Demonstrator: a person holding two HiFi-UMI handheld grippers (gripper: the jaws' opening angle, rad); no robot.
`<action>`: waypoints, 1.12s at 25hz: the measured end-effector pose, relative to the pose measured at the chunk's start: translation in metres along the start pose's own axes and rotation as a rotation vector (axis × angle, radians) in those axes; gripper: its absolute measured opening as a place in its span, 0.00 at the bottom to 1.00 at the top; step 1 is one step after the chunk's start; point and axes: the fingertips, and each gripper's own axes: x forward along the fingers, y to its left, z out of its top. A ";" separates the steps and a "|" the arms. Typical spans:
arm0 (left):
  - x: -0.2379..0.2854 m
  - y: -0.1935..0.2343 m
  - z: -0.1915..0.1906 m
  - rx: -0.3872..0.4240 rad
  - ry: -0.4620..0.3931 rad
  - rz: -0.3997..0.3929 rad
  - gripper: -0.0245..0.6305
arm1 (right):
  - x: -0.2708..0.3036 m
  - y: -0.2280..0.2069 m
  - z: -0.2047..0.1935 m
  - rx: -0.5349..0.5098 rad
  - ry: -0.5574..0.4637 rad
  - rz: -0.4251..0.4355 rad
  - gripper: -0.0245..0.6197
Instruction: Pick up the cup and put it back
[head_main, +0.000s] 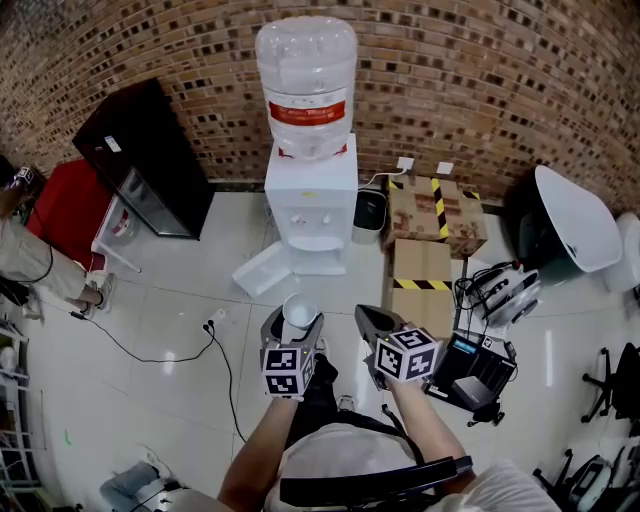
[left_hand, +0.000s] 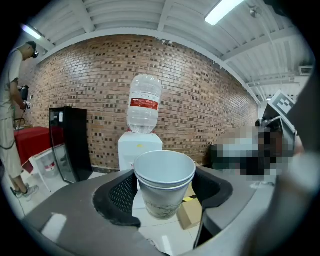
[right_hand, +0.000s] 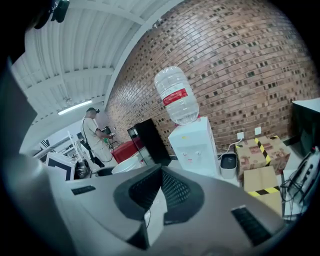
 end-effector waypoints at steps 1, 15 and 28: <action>0.003 0.000 -0.003 -0.001 0.010 -0.005 0.57 | 0.003 -0.002 -0.004 0.007 0.009 -0.002 0.06; 0.061 0.024 -0.035 -0.022 0.117 -0.049 0.56 | 0.071 -0.027 -0.011 0.040 0.092 -0.010 0.06; 0.176 0.062 -0.115 0.052 0.163 -0.113 0.56 | 0.172 -0.108 -0.061 0.046 0.095 -0.053 0.06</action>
